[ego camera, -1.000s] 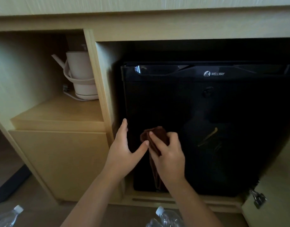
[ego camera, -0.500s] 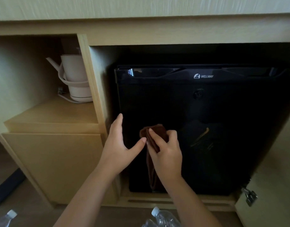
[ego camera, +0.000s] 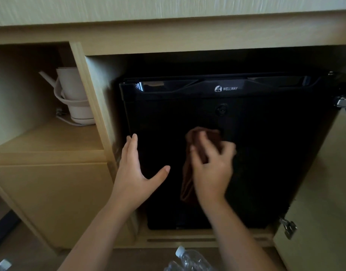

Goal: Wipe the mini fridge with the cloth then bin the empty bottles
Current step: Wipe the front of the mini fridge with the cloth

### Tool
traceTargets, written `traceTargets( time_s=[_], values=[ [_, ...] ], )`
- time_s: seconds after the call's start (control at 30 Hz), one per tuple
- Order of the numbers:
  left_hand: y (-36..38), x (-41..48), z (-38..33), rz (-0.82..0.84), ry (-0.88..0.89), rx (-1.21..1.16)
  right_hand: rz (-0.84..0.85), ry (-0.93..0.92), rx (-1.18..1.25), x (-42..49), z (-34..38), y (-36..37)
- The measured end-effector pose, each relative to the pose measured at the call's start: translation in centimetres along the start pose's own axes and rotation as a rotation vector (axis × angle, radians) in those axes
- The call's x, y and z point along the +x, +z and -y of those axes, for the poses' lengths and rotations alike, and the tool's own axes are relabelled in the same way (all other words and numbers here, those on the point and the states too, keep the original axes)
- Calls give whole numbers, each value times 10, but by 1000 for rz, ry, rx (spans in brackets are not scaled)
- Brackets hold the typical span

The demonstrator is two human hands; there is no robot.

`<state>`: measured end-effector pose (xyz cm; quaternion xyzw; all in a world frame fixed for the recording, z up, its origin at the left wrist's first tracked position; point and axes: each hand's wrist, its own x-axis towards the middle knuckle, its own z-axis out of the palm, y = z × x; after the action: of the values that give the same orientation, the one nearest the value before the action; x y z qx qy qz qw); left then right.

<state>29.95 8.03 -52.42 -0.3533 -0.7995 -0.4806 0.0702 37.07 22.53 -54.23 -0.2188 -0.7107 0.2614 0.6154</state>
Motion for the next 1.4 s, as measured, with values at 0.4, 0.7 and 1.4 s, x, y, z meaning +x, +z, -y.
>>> traceTargets(
  time_s=[0.4, 0.7, 1.4],
  values=[
    [26, -7, -4, -32, -52, 149, -213, 197, -40, 53, -75, -81],
    [25, -10, 1, -21, -27, 183, 135, -86, -65, -28, -30, -7],
    [28, -14, 4, -30, -36, 204, 232, -117, -68, -56, -43, -1]
  ],
)
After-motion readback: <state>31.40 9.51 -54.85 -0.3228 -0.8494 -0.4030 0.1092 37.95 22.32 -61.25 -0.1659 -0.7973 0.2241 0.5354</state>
